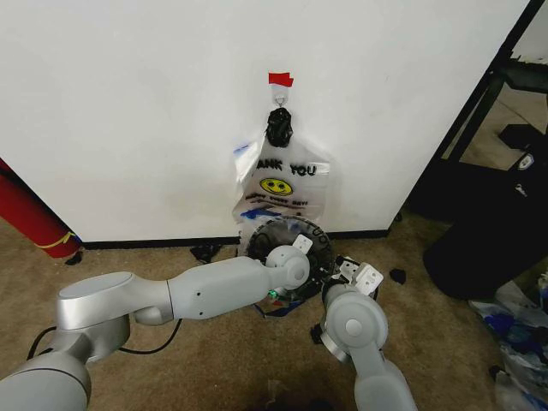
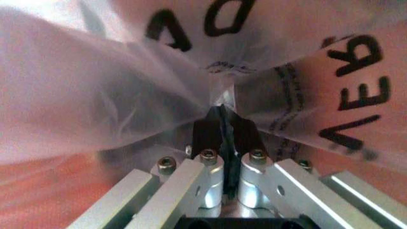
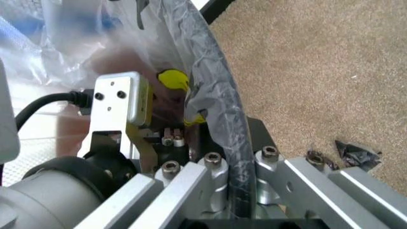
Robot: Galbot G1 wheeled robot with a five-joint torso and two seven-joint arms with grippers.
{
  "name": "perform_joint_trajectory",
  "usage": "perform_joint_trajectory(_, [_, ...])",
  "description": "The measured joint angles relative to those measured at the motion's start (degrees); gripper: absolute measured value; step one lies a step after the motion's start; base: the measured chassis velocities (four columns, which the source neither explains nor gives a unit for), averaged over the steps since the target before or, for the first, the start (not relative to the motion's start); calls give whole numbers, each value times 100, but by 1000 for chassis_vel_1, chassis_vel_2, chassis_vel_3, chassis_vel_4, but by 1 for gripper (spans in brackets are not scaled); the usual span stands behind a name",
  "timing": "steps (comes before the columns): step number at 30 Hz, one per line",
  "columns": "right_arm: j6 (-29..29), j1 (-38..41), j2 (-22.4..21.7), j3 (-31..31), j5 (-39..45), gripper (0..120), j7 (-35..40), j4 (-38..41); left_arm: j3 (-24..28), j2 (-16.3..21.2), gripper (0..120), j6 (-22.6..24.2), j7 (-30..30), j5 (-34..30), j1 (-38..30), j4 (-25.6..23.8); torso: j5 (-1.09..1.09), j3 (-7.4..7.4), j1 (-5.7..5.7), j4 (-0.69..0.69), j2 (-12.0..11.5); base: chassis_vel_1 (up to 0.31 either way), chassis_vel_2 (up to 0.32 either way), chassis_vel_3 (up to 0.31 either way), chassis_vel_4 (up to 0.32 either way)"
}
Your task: Pick up the garbage bag from the wall and place it over the trash bin.
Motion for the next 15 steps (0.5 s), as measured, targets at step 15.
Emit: perform_joint_trajectory(15, [12, 126, -87, 93, 48, 0, -5, -85, -72, 323, 0, 0, -46, 36, -99, -936, 0, 0, 0, 0, 0, 0, 0, 0, 0])
